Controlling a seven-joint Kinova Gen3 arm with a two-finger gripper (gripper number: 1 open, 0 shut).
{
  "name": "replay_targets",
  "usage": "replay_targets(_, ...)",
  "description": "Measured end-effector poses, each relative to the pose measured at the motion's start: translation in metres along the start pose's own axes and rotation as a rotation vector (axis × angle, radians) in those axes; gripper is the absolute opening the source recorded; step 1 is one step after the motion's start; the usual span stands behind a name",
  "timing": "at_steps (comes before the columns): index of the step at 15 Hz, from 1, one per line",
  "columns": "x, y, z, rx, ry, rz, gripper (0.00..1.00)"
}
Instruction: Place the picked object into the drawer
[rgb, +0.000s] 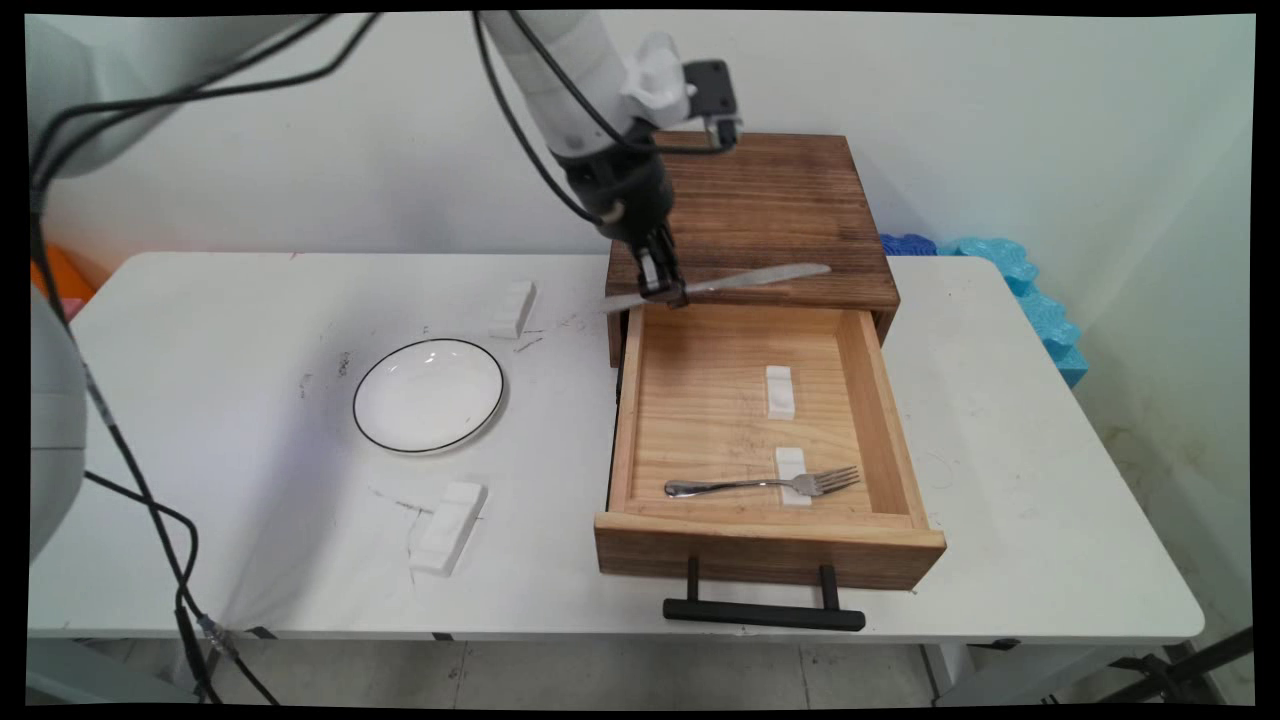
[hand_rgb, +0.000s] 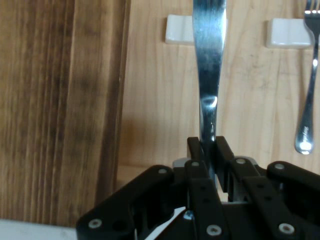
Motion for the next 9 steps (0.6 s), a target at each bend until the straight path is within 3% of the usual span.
replay_targets(9, 0.026, -0.005, 0.074, -0.047, -0.008, 0.035, 0.0)
